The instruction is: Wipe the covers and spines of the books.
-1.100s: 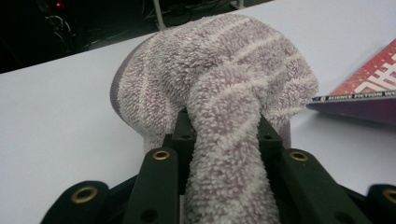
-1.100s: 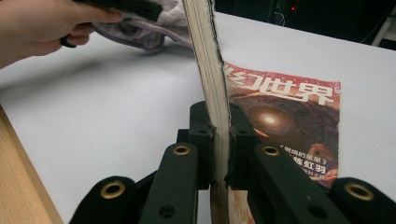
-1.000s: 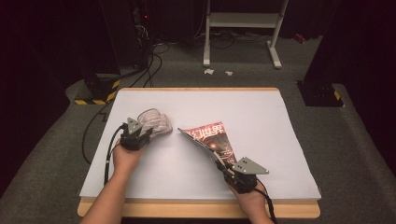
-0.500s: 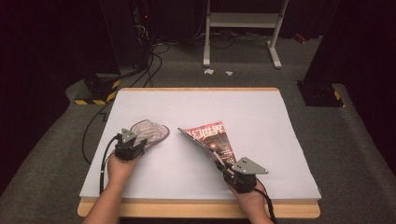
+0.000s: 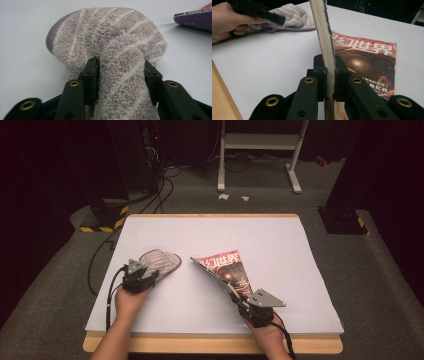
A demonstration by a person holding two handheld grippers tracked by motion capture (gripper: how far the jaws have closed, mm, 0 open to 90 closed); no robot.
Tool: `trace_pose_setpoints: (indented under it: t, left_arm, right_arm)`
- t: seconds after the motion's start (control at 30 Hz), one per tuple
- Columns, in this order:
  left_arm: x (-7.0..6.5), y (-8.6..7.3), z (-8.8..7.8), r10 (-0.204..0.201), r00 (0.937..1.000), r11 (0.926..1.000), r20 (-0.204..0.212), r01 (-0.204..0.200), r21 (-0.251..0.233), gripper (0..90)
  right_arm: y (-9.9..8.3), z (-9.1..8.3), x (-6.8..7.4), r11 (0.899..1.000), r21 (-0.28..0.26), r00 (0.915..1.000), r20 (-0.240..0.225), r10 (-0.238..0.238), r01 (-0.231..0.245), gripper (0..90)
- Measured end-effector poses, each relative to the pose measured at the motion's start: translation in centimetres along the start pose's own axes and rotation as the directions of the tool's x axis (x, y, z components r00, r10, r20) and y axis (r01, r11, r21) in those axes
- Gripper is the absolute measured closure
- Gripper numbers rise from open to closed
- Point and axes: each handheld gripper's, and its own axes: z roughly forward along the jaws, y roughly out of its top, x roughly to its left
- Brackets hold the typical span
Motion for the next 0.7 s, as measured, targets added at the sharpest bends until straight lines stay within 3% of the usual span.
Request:
trace_pose_setpoints:
  t: [0.2, 0.37, 0.7]
  left_arm:
    - [-0.1, 0.2, -0.7, -0.003, 1.0, 1.0, 0.003, 0.003, -0.007, 40.7]
    - [-0.2, 0.5, -1.5, -0.007, 1.0, 0.9992, 0.005, 0.007, -0.039, 37.6]
    - [-1.7, 2.3, -3.2, 0.045, 0.9982, 0.9937, 0.038, -0.041, -0.104, 35.4]
  right_arm:
    - [0.0, 0.0, 0.0, 1.0, -0.001, 1.0, 0.0, -0.001, 0.001, 84.0]
    - [0.0, 0.1, 0.0, 1.0, 0.0, 1.0, 0.001, -0.002, 0.002, 84.0]
    - [0.0, 0.1, 0.0, 1.0, 0.001, 1.0, 0.001, -0.002, 0.002, 83.9]
